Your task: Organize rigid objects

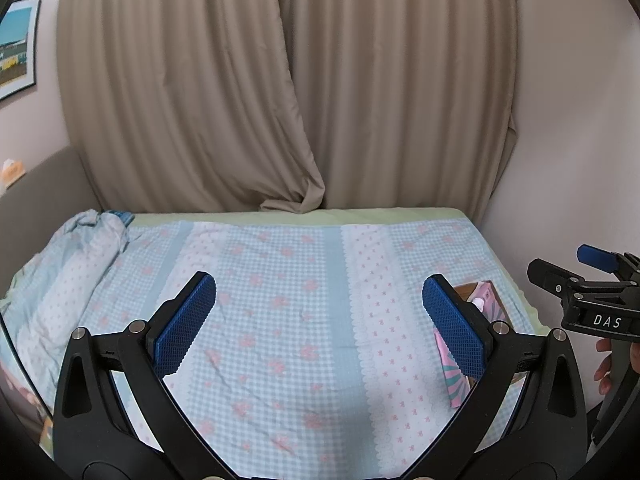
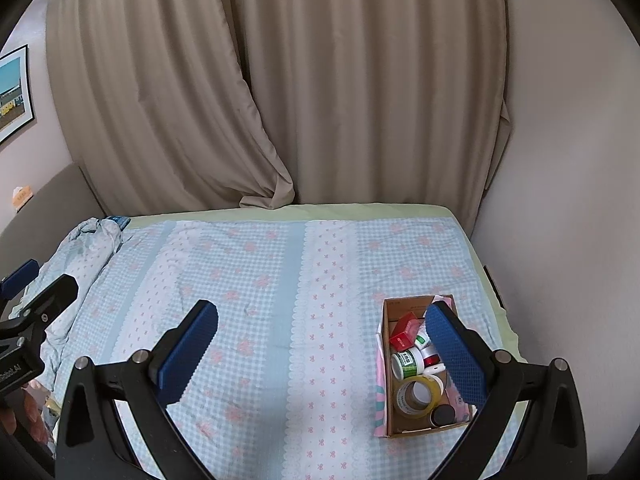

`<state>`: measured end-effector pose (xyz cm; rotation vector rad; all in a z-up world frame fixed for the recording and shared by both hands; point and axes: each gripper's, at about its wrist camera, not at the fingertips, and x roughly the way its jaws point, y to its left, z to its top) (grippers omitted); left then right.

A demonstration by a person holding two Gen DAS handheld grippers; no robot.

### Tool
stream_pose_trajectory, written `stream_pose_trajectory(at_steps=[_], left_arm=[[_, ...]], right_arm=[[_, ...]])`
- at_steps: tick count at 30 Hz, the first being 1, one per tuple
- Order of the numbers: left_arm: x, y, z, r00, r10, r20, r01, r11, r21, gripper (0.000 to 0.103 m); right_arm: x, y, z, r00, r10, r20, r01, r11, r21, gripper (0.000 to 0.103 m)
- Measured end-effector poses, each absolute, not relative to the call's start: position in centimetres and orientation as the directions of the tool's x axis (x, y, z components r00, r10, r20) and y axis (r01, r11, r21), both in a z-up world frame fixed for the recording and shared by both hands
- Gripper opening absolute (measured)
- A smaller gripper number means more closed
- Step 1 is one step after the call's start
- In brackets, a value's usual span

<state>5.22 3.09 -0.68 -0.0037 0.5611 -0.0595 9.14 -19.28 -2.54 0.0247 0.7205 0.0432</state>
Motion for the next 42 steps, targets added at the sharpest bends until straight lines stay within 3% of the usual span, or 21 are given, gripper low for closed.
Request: stream_pose_trajectory(at_steps=[32, 42], left_arm=[[5.26, 2.21, -0.93, 0.840, -0.021, -0.542, 0.016, 1.000, -0.014, 0.103], [5.22, 2.63, -1.60, 0.843, -0.057, -0.535, 0.024, 0.997, -0.068, 0.103]], right_arm=[[9.11, -19.07, -2.78, 0.746, 0.018, -0.665, -0.007, 1.000, 0.019, 0.103], [9.84, -18.68, -3.50, 0.726, 0.009, -0.688, 0.001, 1.000, 0.014, 0.103]])
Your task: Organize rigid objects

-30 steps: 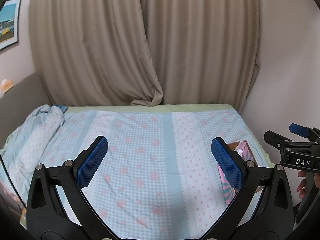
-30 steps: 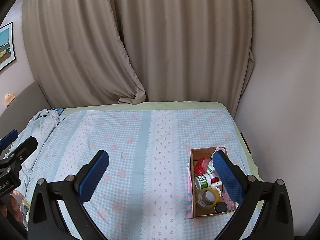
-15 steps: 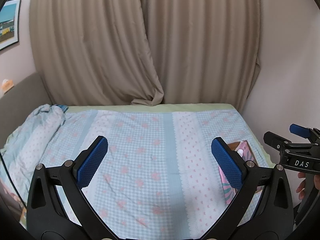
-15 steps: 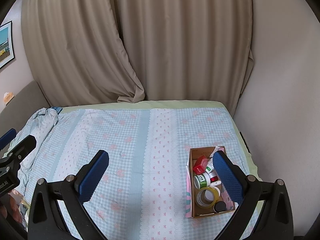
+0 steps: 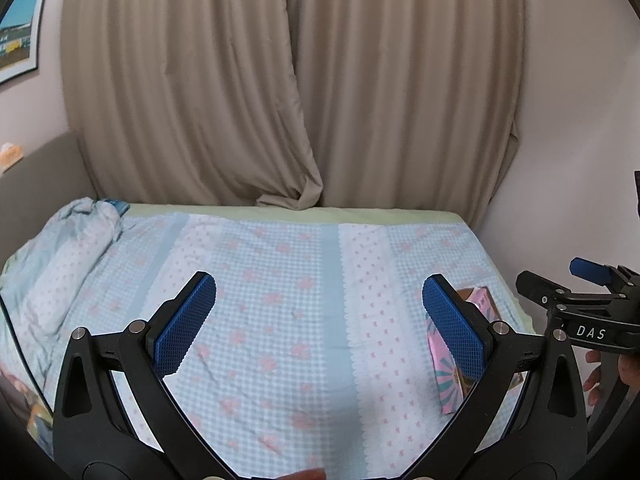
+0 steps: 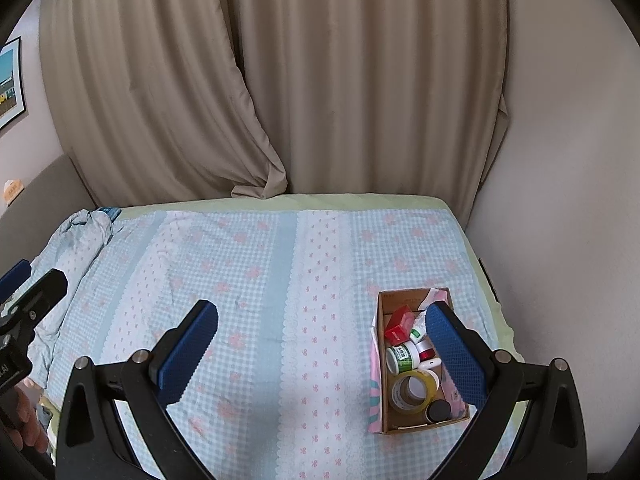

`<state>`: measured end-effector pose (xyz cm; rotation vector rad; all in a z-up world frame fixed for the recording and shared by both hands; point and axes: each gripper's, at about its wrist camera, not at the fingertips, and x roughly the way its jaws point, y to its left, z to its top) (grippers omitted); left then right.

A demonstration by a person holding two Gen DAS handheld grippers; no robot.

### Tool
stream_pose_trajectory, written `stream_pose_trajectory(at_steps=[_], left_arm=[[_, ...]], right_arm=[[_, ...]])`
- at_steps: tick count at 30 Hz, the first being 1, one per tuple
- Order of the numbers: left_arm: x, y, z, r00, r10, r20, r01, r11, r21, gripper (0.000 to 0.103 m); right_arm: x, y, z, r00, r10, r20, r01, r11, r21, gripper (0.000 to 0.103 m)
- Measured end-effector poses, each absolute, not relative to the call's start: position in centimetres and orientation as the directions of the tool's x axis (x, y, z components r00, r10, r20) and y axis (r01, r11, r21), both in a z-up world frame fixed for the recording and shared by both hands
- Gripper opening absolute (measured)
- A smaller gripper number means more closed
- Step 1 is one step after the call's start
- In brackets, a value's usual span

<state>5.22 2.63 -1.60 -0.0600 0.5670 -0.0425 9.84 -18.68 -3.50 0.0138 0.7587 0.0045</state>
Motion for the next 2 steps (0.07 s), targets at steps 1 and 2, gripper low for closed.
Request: stream_pose_trajectory(at_steps=[1, 2], left_arm=[[5.27, 2.65, -1.69, 0.843, -0.061, -0.535, 0.027, 0.997, -0.071, 0.103], [5.43, 2.68, -1.80, 0.840, -0.068, -0.538, 0.032, 0.997, -0.076, 0.103]], right_arm=[[9.95, -18.60, -3.61, 0.723, 0.010, -0.691, 0.001, 1.000, 0.015, 0.103], [10.05, -18.51, -3.77, 0.719, 0.013, -0.695, 0.000, 1.000, 0.019, 0.103]])
